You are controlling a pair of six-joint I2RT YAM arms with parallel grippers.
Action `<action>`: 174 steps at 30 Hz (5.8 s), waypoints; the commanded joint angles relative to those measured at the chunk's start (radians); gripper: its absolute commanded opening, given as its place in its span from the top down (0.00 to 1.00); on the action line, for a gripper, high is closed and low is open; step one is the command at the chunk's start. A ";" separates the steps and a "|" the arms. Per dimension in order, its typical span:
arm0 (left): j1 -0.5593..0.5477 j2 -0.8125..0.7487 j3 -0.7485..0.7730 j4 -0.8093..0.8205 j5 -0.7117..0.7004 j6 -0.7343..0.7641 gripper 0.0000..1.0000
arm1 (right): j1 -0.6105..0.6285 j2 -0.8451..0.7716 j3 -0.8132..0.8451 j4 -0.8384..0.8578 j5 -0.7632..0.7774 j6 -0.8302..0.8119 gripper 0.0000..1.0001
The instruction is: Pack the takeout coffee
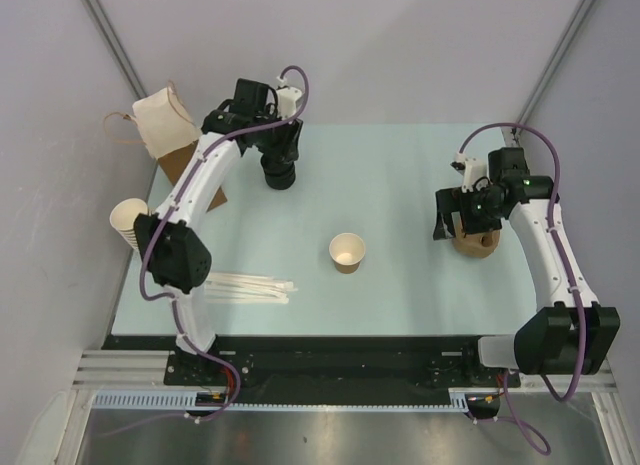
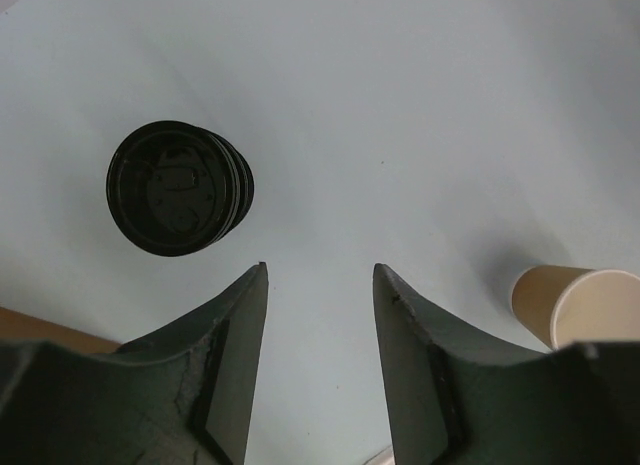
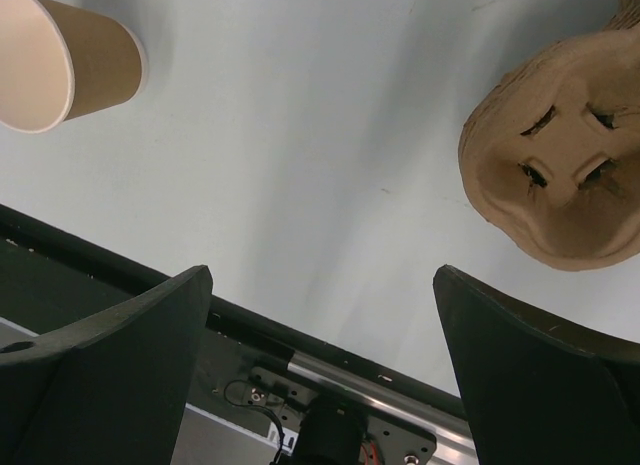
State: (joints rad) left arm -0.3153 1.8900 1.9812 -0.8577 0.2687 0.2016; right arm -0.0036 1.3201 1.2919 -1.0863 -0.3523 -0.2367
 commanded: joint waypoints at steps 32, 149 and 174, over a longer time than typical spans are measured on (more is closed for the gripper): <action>0.101 0.374 0.257 0.028 0.102 -0.111 0.55 | 0.001 0.076 0.046 0.022 -0.037 0.016 0.01; -0.191 -0.526 -0.266 -0.237 0.912 0.167 1.00 | 0.100 -0.420 0.176 0.272 -0.498 -0.553 0.00; -0.199 -0.641 -0.742 2.017 1.101 -1.754 1.00 | 0.833 -0.633 -0.134 0.927 -0.169 -0.659 0.46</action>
State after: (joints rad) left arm -0.5140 1.2430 1.2118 0.9901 1.3911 -1.4117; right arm 0.6476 0.6750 1.1633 -0.2466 -0.7219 -0.7185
